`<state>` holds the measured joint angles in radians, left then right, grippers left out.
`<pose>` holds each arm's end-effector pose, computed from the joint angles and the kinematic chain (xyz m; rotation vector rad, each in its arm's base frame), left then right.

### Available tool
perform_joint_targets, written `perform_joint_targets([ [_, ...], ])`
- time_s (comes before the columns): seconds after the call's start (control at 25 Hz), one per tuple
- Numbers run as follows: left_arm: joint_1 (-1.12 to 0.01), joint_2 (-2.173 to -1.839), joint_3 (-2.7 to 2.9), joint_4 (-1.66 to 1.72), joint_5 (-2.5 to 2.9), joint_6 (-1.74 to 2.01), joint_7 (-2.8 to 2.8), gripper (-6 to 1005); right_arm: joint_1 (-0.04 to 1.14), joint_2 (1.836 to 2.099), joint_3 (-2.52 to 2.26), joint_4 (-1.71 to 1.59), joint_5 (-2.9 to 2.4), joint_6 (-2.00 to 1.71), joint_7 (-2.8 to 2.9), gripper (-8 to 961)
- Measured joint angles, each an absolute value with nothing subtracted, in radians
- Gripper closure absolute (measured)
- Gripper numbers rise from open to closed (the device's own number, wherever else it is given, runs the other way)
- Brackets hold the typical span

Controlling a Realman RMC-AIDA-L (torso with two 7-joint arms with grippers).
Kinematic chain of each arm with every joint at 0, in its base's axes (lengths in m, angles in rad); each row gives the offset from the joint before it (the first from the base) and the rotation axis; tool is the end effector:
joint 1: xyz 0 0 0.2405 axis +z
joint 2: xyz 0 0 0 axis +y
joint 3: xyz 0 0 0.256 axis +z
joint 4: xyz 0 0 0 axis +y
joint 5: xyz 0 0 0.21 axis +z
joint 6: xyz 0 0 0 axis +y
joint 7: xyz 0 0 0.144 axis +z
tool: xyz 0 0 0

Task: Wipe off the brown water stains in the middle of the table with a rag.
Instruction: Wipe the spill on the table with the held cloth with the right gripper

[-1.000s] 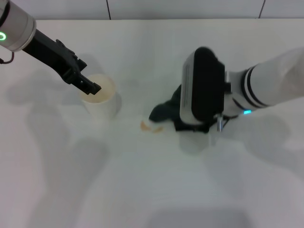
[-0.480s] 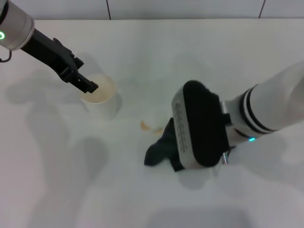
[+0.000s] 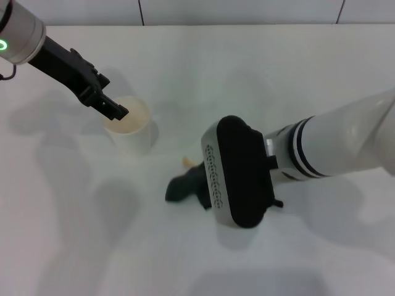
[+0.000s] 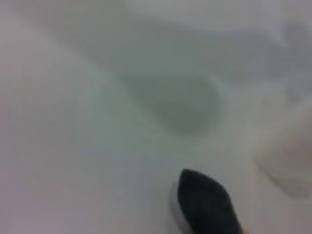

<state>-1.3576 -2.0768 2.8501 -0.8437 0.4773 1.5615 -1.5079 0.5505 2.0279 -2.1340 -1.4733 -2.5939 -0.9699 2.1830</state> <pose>-0.1787 0.4269 0.0464 -2.7992 -0.5812 0.4067 0.1121 0.3080 -0.1107 -2.7218 -0.5701 -0.4611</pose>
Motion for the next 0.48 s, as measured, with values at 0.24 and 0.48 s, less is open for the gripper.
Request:
perform_joint_targets([
  [0.24,-1.360,-2.077,2.850,-0.844,0.477,1.562,-1.515,139,0.572,2.028,-2.152,-1.350,-2.731,-0.804,2.276,898],
  [0.48,-1.362,-2.077,2.850,-0.844,0.477,1.562,-1.517,139,0.598,2.028,-2.150,-1.268,-2.835,-0.749,2.403,899],
])
